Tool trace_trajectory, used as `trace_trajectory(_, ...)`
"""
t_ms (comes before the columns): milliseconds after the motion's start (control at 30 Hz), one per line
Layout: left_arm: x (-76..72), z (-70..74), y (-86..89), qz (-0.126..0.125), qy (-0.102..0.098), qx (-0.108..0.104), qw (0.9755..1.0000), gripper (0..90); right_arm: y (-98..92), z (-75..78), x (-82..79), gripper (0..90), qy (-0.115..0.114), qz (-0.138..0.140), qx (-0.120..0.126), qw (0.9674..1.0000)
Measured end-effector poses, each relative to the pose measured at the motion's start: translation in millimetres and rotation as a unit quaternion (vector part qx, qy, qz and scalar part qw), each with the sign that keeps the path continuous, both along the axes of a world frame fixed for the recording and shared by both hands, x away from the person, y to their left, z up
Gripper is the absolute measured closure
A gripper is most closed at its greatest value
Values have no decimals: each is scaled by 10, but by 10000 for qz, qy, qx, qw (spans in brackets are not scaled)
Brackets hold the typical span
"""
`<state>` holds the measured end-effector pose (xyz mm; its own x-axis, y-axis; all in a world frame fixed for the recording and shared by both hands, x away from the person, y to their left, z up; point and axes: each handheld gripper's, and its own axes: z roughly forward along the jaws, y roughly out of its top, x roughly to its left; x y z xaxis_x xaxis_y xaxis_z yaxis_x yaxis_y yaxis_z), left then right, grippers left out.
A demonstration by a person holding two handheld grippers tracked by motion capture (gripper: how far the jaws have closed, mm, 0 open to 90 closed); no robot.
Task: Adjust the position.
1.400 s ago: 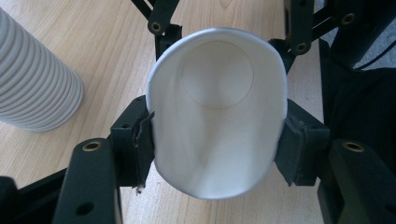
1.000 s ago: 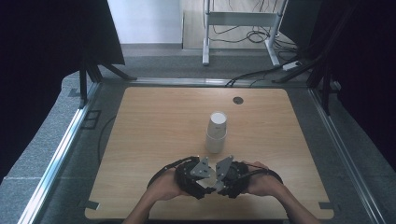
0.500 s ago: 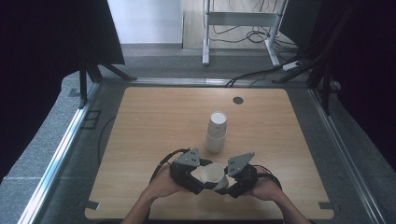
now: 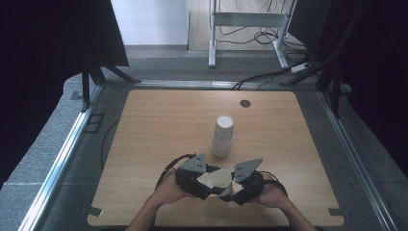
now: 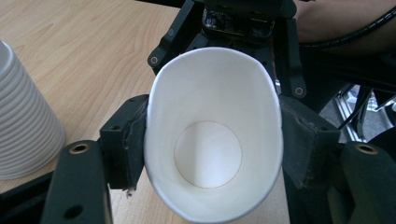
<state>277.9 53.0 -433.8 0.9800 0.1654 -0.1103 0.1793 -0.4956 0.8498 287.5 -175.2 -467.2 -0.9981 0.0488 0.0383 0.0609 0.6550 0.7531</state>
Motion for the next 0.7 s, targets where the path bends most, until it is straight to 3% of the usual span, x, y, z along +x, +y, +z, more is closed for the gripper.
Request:
trace_trajectory(167, -6, 15, -16, 17, -51, 64, 10000, 336, 14, -13, 4, 349, 18, -1, -17, 10000)
trace_trajectory(267, -11, 39, -19, 68, -105, 146, 9998, 339, 18, -12, 3, 280, -41, -97, -28, 9999)
trace_trajectory(433, -19, 70, -16, 172, -261, 416, 9986, 339, 8, -4, 4, 175, -220, -346, -227, 9989)
trace_trajectory(700, 6, 68, 7, 387, -374, 802, 9953, 338, -33, -7, 2, 134, -343, -669, -466, 9961)
